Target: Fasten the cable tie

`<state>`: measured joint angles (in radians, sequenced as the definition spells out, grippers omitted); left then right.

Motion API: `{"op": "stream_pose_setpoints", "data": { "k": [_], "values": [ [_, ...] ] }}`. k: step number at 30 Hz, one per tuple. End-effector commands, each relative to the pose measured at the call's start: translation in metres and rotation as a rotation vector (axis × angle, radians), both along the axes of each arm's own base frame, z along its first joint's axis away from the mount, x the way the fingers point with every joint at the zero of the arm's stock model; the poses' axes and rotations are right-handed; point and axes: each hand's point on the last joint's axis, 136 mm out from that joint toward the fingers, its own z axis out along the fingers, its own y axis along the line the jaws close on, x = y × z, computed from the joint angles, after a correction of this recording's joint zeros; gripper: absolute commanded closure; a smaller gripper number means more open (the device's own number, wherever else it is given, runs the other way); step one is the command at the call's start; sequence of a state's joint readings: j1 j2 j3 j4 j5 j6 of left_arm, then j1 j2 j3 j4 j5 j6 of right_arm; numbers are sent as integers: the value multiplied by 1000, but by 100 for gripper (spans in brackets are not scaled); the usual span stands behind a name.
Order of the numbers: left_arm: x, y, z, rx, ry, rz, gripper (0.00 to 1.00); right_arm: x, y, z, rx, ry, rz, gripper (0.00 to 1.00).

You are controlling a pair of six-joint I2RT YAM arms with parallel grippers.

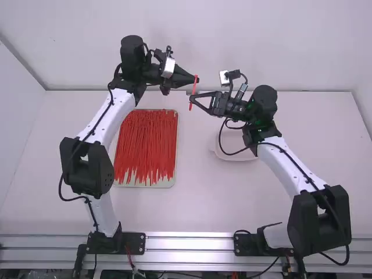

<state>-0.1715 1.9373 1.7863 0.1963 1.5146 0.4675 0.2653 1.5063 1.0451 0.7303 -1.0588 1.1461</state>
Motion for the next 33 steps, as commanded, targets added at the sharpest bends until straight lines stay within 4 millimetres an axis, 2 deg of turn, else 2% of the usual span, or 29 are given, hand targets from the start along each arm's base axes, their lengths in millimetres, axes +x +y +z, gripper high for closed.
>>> {"op": "stream_pose_setpoints", "data": {
  "k": [1, 4, 16, 23, 33],
  "values": [
    [-7, -5, -2, -1, -1, -34, 98, 4, -2, -1, 7, 2, -17, 100],
    [-14, -6, -3, -8, -34, -71, 98, 7, -7, 2, 17, -1, -28, 100],
    [-16, -9, -3, -9, -38, -77, 98, 13, -16, 4, 27, 20, -52, 100],
    [-16, -9, -3, -9, -37, -78, 98, 20, -29, 7, 39, 25, -86, 100],
    [-23, -19, -3, -8, -31, -104, 98, 29, -38, 13, 56, 3, -134, 100]
  ]
}}
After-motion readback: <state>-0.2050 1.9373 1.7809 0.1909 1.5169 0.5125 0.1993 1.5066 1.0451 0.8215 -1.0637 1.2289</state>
